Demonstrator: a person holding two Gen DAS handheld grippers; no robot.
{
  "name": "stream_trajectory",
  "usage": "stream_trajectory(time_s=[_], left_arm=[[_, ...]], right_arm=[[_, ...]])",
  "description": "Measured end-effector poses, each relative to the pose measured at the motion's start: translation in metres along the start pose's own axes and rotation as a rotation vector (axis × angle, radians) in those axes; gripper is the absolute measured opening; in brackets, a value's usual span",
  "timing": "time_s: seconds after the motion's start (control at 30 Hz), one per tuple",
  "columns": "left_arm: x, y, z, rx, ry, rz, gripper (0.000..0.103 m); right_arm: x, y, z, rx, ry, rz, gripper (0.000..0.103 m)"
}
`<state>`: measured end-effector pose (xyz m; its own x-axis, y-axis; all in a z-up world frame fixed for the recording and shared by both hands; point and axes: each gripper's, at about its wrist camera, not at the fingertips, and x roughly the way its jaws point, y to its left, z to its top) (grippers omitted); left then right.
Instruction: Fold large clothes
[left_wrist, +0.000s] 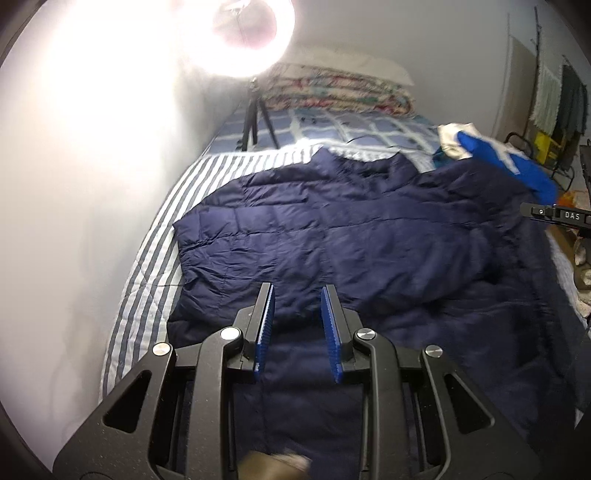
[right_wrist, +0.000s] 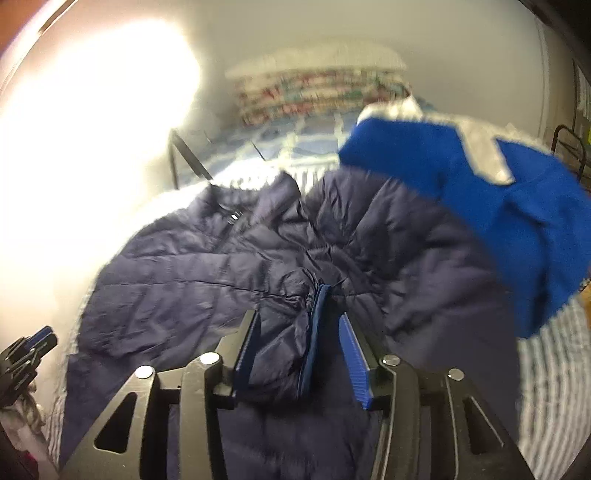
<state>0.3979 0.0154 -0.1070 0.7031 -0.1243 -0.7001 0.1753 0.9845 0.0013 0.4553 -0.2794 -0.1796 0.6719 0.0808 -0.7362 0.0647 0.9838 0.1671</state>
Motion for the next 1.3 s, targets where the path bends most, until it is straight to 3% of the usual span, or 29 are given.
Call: stream_trajectory(time_s=[0.3,0.67,0.83,0.9,1.17,1.23,1.3], left_arm=[[-0.091,-0.07,-0.022,0.108,-0.045,-0.13,0.025],[-0.139,-0.199,-0.066,0.22,0.0,-0.387,0.025],[-0.147,-0.27,-0.094,0.283,0.064,-0.509,0.027],[-0.152,-0.3,-0.106,0.319,0.078,-0.55,0.038],[-0.152,-0.42,-0.155,0.454,0.189,-0.671,0.039],[-0.15,-0.447,-0.168,0.494,0.21,-0.681,0.043],[-0.149,-0.468,-0.176,0.52,0.227,-0.688,0.055]], right_arm=[[-0.167,-0.011,-0.052,-0.007,-0.148,-0.034,0.068],[-0.314,-0.047,-0.163,0.043,-0.233,-0.133,0.07],[-0.357,-0.082,-0.22,0.144,-0.262,-0.189,0.073],[-0.374,-0.098,-0.242,0.201,-0.279,-0.21,0.074],[-0.425,-0.142,-0.296,0.351,-0.351,-0.281,0.078],[-0.431,-0.149,-0.305,0.366,-0.361,-0.311,0.078],[-0.433,-0.156,-0.314,0.386,-0.361,-0.327,0.078]])
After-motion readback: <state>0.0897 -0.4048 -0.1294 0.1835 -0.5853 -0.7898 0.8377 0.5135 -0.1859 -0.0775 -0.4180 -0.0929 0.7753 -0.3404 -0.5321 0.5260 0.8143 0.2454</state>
